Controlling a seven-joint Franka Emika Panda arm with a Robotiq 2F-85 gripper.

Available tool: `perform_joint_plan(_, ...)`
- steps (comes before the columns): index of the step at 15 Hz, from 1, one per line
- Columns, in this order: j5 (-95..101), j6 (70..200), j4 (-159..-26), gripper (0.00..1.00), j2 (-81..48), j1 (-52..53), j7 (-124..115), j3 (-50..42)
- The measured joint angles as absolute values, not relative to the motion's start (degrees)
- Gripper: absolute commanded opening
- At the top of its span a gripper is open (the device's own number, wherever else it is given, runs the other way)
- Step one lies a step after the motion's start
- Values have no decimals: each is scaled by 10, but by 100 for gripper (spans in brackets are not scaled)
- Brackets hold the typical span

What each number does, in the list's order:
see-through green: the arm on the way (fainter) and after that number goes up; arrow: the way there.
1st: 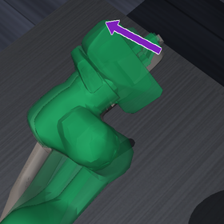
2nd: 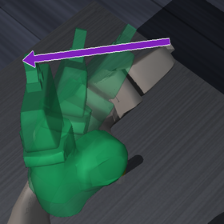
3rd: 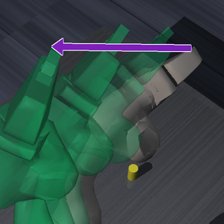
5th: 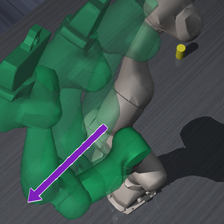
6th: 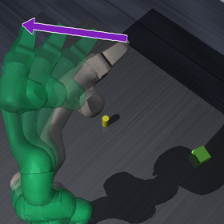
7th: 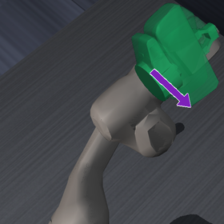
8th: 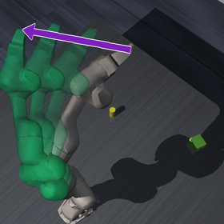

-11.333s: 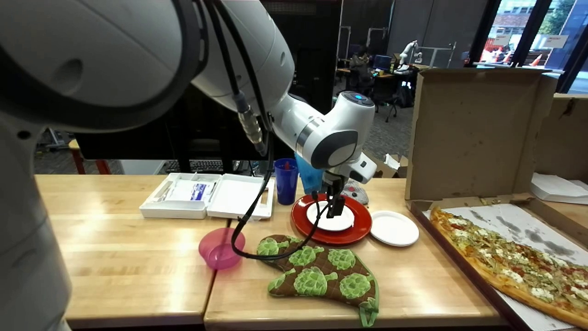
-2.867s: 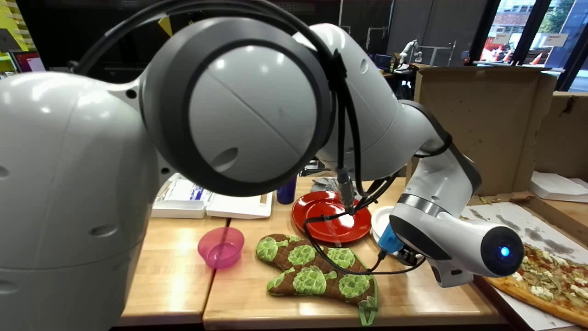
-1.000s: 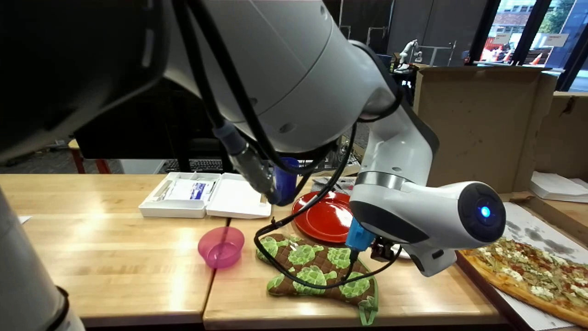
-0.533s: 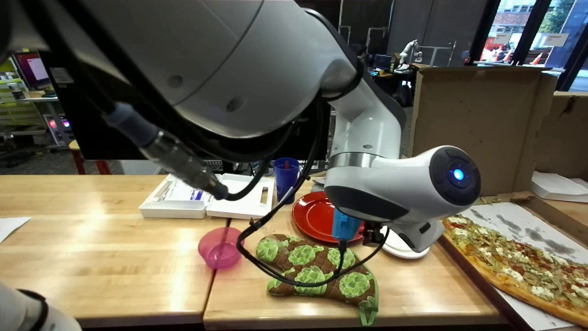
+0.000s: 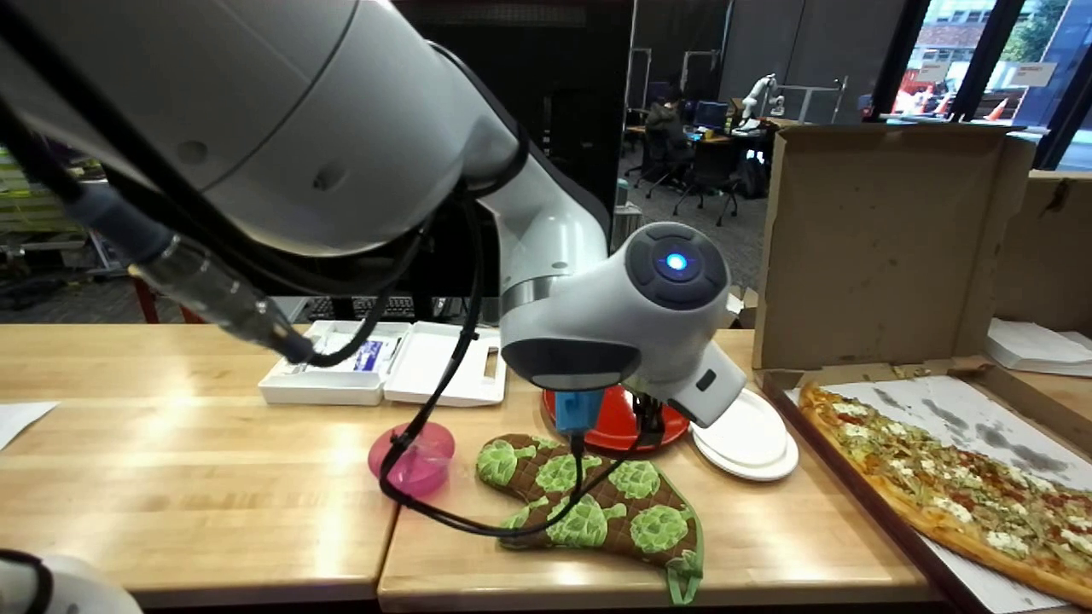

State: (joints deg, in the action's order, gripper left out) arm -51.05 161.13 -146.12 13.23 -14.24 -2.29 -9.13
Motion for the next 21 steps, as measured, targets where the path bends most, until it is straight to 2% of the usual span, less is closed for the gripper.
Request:
perform_joint_plan(5,-544,1747,-1503,100,154,-132,-57,-47)
perform_joint_plan(16,-577,1707,-1506,100,175,-126,-58,-59)
perform_joint_plan(21,-523,1760,-1518,100,173,-132,-47,-49)
